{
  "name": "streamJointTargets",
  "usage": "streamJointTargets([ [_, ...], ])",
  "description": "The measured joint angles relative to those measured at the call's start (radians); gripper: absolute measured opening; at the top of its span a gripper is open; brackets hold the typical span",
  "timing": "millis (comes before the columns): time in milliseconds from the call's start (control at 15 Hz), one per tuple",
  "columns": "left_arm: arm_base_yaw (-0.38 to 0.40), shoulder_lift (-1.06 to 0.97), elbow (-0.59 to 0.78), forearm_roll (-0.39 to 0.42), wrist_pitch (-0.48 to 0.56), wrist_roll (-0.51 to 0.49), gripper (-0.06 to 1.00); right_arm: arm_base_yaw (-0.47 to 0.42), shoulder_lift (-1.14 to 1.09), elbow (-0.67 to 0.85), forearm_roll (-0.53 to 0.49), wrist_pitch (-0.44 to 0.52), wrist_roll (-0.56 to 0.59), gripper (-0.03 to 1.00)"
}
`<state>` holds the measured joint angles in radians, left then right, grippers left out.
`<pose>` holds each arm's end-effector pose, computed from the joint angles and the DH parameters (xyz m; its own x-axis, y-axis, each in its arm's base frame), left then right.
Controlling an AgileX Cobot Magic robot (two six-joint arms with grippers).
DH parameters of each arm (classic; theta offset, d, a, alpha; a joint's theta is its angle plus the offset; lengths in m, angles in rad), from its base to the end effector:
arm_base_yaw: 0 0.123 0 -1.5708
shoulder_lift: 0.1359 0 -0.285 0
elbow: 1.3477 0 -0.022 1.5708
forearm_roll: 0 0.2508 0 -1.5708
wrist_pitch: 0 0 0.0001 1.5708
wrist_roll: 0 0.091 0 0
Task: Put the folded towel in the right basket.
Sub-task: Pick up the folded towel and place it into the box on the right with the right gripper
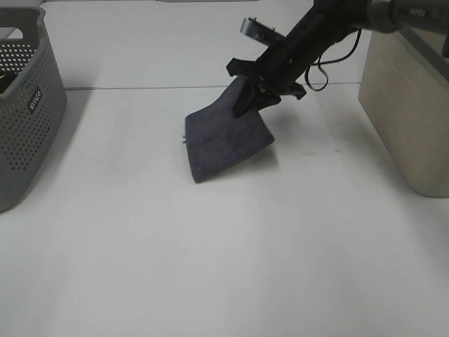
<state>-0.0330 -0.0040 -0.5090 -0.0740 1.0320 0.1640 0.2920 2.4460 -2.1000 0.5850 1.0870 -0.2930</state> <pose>-0.0057 -0.0056 0.2823 -0.4025 0.1387 -0.9048 0.1423 0.9859 0.0879 0.4787 0.1904 0.1556 -0.9162 -0.2701 -0.2962 -0.3857 0.7950 0.4682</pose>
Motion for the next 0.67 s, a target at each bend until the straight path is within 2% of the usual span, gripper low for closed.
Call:
streamJointTargets([
  [200, 0.0, 0.0, 0.0, 0.0, 0.0, 0.0, 0.99, 0.0, -0.158, 0.0, -0.189, 0.069, 0.029, 0.08],
  [600, 0.0, 0.0, 0.0, 0.0, 0.0, 0.0, 0.99, 0.0, -0.477, 0.0, -0.67, 0.084, 0.139, 0.08],
  [667, 0.0, 0.0, 0.0, 0.0, 0.0, 0.0, 0.99, -0.001, -0.497, 0.0, -0.708, 0.084, 0.147, 0.08],
])
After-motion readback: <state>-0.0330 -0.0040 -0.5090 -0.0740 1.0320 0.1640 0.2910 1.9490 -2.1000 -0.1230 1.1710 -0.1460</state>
